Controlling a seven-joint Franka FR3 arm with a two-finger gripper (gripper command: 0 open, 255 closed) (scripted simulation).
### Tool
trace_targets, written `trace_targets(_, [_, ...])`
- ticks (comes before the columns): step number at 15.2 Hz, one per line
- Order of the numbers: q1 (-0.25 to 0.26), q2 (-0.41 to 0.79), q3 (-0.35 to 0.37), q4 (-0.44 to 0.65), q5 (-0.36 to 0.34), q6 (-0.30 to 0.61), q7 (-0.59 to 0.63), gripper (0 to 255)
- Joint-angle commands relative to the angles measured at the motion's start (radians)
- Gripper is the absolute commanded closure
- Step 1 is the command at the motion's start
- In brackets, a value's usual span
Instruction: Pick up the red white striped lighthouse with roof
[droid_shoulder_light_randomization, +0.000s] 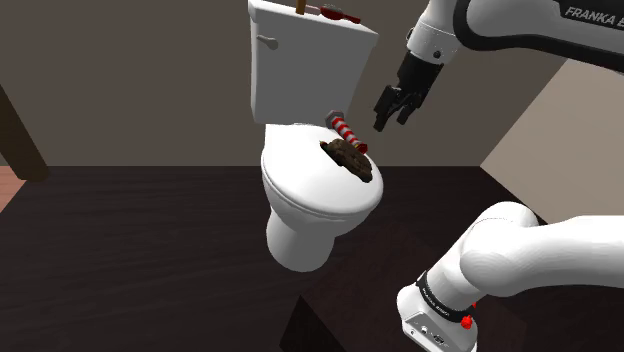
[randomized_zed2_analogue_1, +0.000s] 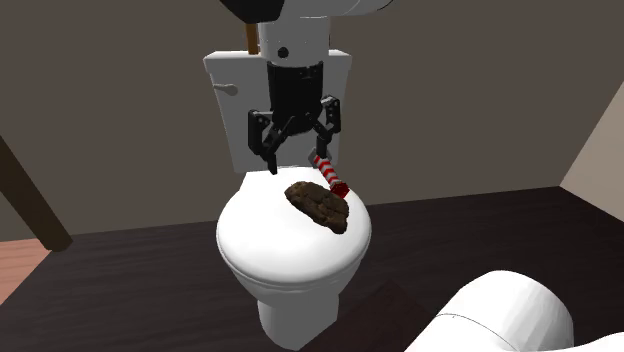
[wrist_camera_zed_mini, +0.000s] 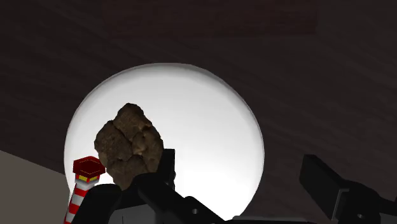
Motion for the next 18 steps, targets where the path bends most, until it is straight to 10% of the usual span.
trace_targets(1, [0.000,0.000,0.000,0.000,0.000,0.000,0.000,0])
trace_targets(18, [-0.097,0.532,-0.203,0.169,-0.023,0.357,-0.129,0])
